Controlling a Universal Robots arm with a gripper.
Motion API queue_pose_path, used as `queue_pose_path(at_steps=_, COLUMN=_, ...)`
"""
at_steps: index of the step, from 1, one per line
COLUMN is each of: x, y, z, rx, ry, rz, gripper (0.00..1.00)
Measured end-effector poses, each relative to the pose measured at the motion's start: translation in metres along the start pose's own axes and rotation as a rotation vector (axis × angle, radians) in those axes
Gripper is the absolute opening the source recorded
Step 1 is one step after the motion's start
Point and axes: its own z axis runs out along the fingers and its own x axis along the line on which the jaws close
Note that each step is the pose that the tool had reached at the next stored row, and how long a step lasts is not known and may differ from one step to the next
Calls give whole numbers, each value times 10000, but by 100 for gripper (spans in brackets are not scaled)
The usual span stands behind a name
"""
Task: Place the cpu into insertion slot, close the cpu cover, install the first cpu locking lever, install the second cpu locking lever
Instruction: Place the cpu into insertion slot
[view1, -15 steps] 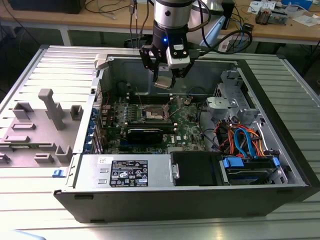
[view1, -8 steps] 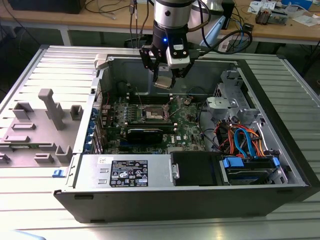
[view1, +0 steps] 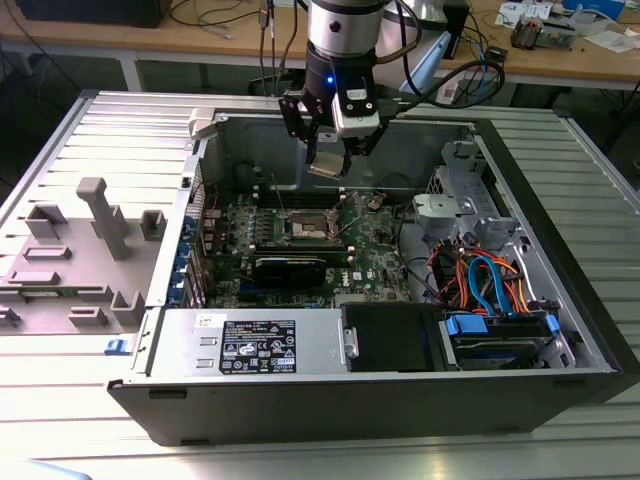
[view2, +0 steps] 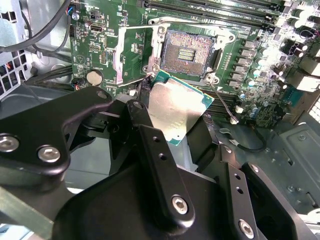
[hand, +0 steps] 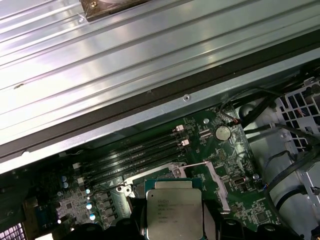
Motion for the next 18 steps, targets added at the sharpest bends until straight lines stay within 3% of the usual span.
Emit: queue_pose_path(at_steps=18, x=0, y=0, z=1, rx=-2, ry=-6, rz=84, gripper=55)
